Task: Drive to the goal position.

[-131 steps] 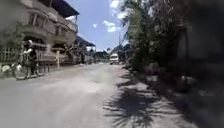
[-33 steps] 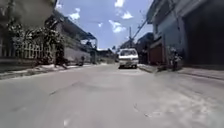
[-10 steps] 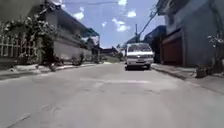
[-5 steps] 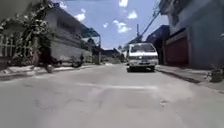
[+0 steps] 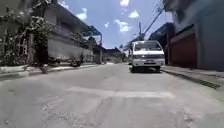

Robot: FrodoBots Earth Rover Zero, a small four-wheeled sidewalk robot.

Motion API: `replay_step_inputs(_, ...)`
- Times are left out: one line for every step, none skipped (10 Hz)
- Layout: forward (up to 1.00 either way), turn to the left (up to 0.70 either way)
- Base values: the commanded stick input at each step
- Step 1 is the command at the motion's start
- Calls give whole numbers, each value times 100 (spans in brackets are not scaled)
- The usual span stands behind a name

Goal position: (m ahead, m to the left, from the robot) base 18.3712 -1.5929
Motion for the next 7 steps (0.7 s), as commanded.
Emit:
replay_step_inputs(100,0)
replay_step_inputs(100,0)
replay_step_inputs(100,0)
replay_step_inputs(100,0)
replay_step_inputs(100,0)
replay_step_inputs(100,0)
replay_step_inputs(100,0)
